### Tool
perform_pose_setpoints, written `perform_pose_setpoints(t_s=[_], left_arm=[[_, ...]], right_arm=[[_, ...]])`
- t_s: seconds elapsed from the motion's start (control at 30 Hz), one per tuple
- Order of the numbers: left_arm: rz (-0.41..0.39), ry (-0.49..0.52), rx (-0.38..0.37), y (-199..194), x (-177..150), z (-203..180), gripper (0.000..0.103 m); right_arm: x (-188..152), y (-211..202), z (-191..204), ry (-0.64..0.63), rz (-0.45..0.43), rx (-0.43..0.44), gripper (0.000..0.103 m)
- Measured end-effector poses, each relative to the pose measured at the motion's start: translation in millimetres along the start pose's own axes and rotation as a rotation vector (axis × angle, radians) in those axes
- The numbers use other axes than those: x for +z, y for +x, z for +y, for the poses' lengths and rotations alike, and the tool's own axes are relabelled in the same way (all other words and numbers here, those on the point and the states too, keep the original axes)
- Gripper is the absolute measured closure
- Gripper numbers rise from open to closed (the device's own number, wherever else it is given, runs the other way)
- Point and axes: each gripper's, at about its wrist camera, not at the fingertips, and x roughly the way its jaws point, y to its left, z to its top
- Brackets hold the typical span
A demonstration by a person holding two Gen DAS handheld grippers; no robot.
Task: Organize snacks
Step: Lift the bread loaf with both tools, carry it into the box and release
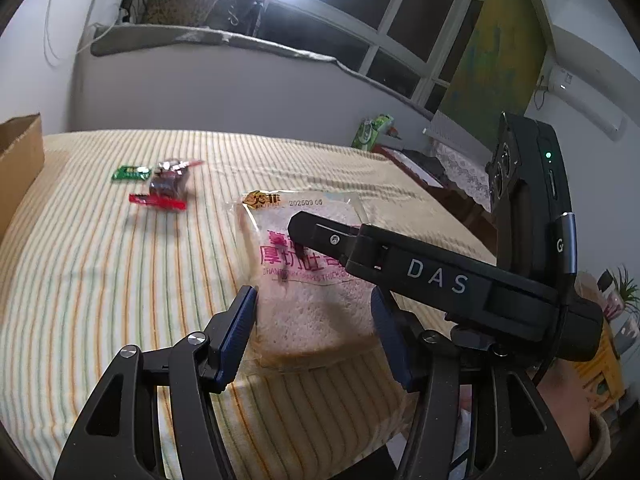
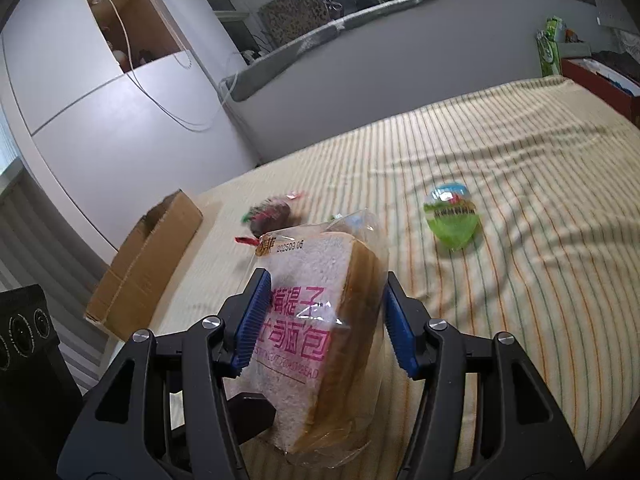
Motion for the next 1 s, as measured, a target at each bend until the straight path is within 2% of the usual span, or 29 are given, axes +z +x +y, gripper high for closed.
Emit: perform_pose_setpoints(t_s=[0.17, 0.4, 0.57, 0.77, 1.0], left_arm=[[-0.056, 0.009, -0.006, -16, 14, -2, 0.046], [-0.227, 0.085, -0.006, -74, 53, -22, 0.046], [-0.323, 0.147, 0.001, -112, 69, -44, 0.046], [-0.348, 0.156, 0.008, -127, 65, -49, 0.046], [-0.336, 0.148, 0.025, -120, 68, -42, 0.046]], right_arm=[[19, -21, 28, -0.056, -0.057, 0.013, 0.045], [60, -89, 90, -0.189, -0.214, 0.034, 0.045], [67, -118, 118, -0.238, -0.265, 0.037, 0.045], [60, -123, 127, -0.244, -0.265, 0.044, 0.045], [57, -110, 123, -0.243, -0.235, 0.048, 0.045]])
